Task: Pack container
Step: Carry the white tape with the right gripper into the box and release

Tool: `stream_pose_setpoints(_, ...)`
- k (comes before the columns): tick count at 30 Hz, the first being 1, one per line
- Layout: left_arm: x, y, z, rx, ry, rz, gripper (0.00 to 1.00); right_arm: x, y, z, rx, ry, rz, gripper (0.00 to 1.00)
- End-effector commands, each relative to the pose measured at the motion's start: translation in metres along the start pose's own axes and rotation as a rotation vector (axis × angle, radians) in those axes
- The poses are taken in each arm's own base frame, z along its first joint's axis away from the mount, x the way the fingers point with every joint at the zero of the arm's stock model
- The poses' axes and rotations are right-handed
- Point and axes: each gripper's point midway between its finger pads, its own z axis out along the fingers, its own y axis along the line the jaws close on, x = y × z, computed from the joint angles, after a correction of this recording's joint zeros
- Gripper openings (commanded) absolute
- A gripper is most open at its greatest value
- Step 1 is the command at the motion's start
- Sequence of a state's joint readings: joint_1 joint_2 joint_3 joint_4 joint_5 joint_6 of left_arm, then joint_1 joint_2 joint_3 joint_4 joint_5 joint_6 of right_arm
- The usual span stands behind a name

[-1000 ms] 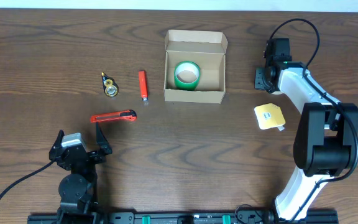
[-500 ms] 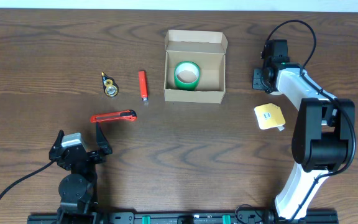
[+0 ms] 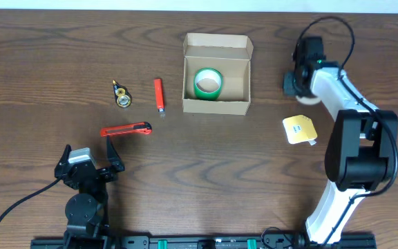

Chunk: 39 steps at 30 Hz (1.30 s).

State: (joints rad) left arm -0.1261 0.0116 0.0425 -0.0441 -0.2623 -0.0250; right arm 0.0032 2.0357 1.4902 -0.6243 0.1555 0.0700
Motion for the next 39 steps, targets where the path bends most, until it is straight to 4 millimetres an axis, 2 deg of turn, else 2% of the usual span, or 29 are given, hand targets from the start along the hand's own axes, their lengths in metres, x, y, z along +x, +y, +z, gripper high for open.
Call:
stream_pose_setpoints(1, 0.017, 0.003, 0.002, -0.016, 0.035, 0.022, 0.95, -0.069, 0.031, -0.093, -0.112, -0.242, -0.048, 0.01)
stream_pose_setpoints(4, 0.017, 0.003, 0.002, -0.016, 0.035, 0.022, 0.95, -0.092, 0.076, -0.153, -0.254, -0.375, -0.113, 0.01)
stream_pose_setpoints(6, 0.017, 0.003, 0.002, -0.016, 0.035, 0.022, 0.95, -0.094, 0.111, -0.184, -0.344, -0.429, -0.172, 0.01)
stream_pose_setpoints(8, 0.017, 0.003, 0.002, -0.016, 0.035, 0.022, 0.95, -0.087, 0.147, -0.202, -0.412, -0.453, -0.232, 0.01)
stream_pose_setpoints(11, 0.017, 0.003, 0.002, -0.016, 0.035, 0.022, 0.95, -0.066, 0.199, -0.207, -0.472, -0.437, -0.322, 0.01)
stream_pose_setpoints(14, 0.017, 0.003, 0.002, -0.016, 0.035, 0.022, 0.96, -0.046, 0.235, -0.196, -0.460, -0.405, -0.389, 0.01)
stream_pose_setpoints(20, 0.017, 0.003, 0.002, -0.016, 0.035, 0.022, 0.95, -0.016, 0.277, -0.155, -0.385, -0.342, -0.464, 0.01)
stream_pose_setpoints(24, 0.017, 0.003, 0.002, -0.016, 0.035, 0.022, 0.96, -0.003, 0.282, -0.123, -0.337, -0.279, -0.436, 0.01)
stream_pose_setpoints(28, 0.017, 0.003, 0.002, -0.016, 0.035, 0.022, 0.95, 0.003, 0.286, -0.103, -0.328, -0.247, -0.433, 0.01)
stream_pose_setpoints(35, 0.017, 0.003, 0.002, -0.016, 0.035, 0.022, 0.96, 0.016, 0.299, -0.081, -0.370, -0.193, -0.424, 0.01)
stream_pose_setpoints(39, 0.017, 0.003, 0.002, -0.016, 0.035, 0.022, 0.95, 0.018, 0.303, -0.079, -0.390, -0.189, -0.418, 0.01)
